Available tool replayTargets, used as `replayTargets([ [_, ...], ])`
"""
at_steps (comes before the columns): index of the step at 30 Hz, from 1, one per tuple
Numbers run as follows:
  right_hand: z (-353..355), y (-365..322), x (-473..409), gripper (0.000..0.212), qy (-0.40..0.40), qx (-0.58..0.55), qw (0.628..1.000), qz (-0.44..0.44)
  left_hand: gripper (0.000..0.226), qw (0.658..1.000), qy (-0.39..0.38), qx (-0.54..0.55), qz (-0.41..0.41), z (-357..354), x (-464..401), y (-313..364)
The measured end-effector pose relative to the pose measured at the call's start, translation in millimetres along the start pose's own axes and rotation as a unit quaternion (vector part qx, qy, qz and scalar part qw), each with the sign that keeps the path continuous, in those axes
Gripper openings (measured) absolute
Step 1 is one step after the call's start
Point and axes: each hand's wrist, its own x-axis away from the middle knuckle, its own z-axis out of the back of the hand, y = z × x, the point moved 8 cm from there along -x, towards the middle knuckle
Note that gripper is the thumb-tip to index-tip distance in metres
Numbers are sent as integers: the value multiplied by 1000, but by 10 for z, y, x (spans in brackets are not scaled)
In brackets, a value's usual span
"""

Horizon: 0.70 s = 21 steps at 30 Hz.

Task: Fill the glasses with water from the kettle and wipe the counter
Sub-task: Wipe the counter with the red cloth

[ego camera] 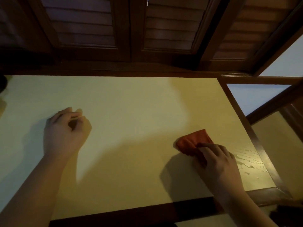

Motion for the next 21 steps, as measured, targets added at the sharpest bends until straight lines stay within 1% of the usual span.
replayTargets([
  [2,46,-125,-11,13,12,-11,1000,23,29,1000,-1,-3,-4,-7,-20,-16],
  [4,88,-248,-47,6,1,-47,998,30,28,1000,2,-5,-8,2,-28,-21],
  [5,130,-286,-49,5,-1,-80,996,26,28,1000,3,-6,-7,5,-24,-26],
  [6,190,-298,-50,4,-9,-135,991,3,27,1000,4,-7,-9,8,-19,-21],
  [7,263,-268,-40,4,-26,-213,976,-40,27,1000,6,-7,-15,14,-14,-12],
  [8,326,-214,-21,5,-42,-302,948,-91,28,1000,9,-6,-21,18,-9,-1],
  [9,369,-150,14,5,-59,-383,910,-145,28,1000,11,-4,-24,10,-9,-6],
  [10,376,-50,53,7,-70,-435,878,-189,27,1000,11,-4,-21,8,-9,-9],
  [11,382,57,86,9,-70,-455,860,-221,26,1000,12,-5,-17,0,-20,-29],
  [12,358,179,115,11,-66,-448,858,-243,26,1000,12,-5,-13,-4,-32,-44],
  [13,326,315,148,14,-58,-415,869,-264,26,1000,13,-4,-13,-10,-34,-55],
  [14,273,484,191,23,-53,-360,886,-288,27,1000,12,-3,-11,-11,-30,-57],
  [16,182,724,261,53,-69,-207,922,-321,26,1000,13,-8,-15,4,-33,-30],
  [17,158,780,289,64,-79,-132,934,-323,26,1000,13,-8,-15,-6,-36,-34],
  [18,151,776,295,69,-76,-87,942,-316,25,1000,12,-7,-12,-9,-25,-24],
  [19,187,702,264,71,-56,-63,954,-289,25,1000,14,-13,-13,-3,-24,-12],
  [21,182,432,148,70,-33,-50,980,-190,26,1000,13,-9,-6,-9,-44,-24],
])
